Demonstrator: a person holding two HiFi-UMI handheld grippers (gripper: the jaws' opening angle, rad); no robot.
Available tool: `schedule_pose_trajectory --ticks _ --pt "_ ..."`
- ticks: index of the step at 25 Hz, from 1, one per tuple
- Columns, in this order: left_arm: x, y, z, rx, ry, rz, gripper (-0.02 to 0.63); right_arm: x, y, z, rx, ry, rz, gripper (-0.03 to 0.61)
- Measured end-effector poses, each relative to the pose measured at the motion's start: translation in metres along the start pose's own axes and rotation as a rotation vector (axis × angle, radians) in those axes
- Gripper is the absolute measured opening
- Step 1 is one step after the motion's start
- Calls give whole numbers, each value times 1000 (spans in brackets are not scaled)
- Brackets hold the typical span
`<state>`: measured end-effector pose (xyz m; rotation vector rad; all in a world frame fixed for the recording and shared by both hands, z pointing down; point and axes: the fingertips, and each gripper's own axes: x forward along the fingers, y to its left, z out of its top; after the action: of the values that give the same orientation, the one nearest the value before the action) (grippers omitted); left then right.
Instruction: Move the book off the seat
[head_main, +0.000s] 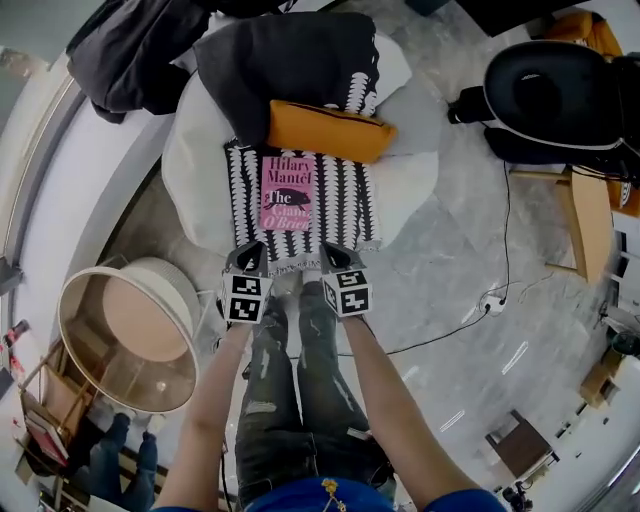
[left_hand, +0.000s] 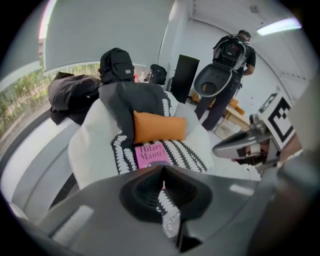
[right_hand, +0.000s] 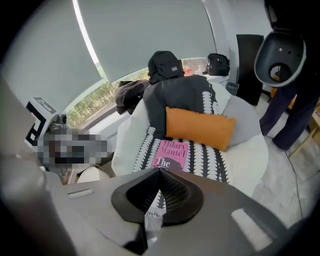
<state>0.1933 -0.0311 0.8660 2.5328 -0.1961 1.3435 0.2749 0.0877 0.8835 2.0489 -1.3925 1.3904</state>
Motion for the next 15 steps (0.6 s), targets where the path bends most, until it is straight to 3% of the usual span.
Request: schedule_pose_trajectory --ticks 5,8,12,15 --pt "61 24 -35 -116 8 -7 5 49 -26 -41 85 85 4 0" --pt "89 40 -45 -193 -23 -17 5 79 -35 -37 144 57 60 0" --pt "127 54 -65 -200 -25 -46 5 114 -44 -36 144 30 104 18" --pt "153 63 -79 -256 -41 -87 69 138 -54 -46 152 17 111 34"
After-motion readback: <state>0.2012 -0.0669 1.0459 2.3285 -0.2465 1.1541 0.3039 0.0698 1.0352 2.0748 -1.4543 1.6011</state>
